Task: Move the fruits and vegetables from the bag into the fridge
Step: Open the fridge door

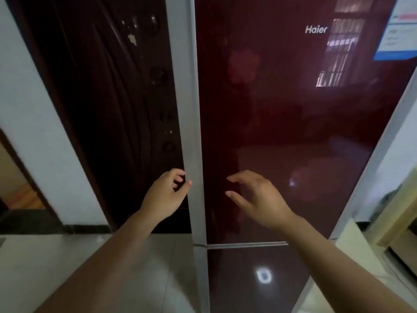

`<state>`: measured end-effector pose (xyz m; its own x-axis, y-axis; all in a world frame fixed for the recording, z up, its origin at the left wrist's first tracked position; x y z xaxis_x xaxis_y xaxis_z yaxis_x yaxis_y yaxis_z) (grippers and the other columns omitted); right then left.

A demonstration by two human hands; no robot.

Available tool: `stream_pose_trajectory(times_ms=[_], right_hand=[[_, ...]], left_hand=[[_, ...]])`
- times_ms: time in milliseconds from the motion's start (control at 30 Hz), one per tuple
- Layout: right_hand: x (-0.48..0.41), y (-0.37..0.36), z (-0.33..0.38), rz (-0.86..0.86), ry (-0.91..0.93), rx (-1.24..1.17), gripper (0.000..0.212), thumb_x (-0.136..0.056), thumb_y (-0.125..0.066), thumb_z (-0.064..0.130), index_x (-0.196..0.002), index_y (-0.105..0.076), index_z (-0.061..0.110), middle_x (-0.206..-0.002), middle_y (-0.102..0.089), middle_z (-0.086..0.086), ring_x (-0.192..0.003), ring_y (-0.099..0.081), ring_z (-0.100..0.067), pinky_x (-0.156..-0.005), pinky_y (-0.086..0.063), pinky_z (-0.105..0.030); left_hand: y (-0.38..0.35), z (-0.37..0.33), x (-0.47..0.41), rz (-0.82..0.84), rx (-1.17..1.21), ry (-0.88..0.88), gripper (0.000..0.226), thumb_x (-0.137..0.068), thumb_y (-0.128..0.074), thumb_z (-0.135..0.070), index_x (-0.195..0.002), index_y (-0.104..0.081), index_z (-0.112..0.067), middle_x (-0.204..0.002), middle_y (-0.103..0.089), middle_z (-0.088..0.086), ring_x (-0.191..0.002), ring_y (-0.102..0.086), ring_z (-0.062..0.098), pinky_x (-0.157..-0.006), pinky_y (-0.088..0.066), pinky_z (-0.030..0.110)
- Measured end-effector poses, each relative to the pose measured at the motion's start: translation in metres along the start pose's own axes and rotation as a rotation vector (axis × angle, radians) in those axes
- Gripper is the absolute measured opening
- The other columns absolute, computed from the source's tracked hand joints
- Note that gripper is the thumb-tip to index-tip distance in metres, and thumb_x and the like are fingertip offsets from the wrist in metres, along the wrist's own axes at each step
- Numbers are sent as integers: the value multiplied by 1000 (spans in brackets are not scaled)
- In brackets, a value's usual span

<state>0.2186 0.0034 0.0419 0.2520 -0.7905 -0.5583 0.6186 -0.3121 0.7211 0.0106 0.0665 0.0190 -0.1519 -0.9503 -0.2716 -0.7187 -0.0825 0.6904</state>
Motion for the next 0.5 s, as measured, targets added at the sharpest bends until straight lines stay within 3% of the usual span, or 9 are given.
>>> stream_pose_trajectory(times_ms=[133,233,333,400,500], right_hand=[[-30,-12,-4,-136,-76,63,34,-87,-59,42,-115,-58,23,-118,-57,7,-110,-52,-9,-90,-43,-21],[-50,-2,-12,-241,-71,136,37,-86,-55,46,-115,-59,22,-115,-58,7,-106,-55,-10,-85,-49,-26],[-72,21,-15,-454,-19,236,41,-85,-58,40,-116,-59,14,-122,-54,-2,-113,-50,-16,-93,-43,-25],[-83,23,-15,-534,5,315,48,-85,-60,38,-124,-54,11,-135,-44,-9,-127,-41,-22,-104,-36,-33],[-94,4,-20,-523,-7,437,61,-86,-57,45,-138,-40,18,-150,-23,-7,-141,-19,-28,-114,-18,-47]], left_hand=[[-3,32,-33,22,124,125,45,-90,-51,-45,-129,-46,-23,-122,-52,-6,-105,-52,8,-84,-41,26],[3,30,-60,-23,206,84,47,-89,-50,-48,-129,-46,-24,-121,-51,-11,-105,-51,5,-83,-39,23],[13,16,-84,-33,311,8,36,-89,-51,-47,-120,-51,-29,-116,-55,-16,-100,-53,-3,-77,-39,16],[13,6,-91,10,381,-40,24,-89,-51,-45,-111,-53,-36,-112,-60,-17,-99,-56,-5,-77,-41,13],[6,2,-96,67,454,-71,16,-89,-53,-42,-105,-53,-43,-109,-63,-18,-96,-59,-9,-74,-47,9]])
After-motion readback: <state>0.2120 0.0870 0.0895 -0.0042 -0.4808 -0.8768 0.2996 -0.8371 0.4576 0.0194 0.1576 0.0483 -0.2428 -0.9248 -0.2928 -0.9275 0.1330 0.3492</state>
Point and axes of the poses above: each hand's wrist, its own x-axis away from the middle knuckle, its own y-axis out of the back of the hand, z = x × y, the point moved 7 cm from there along -x, towards the middle knuckle
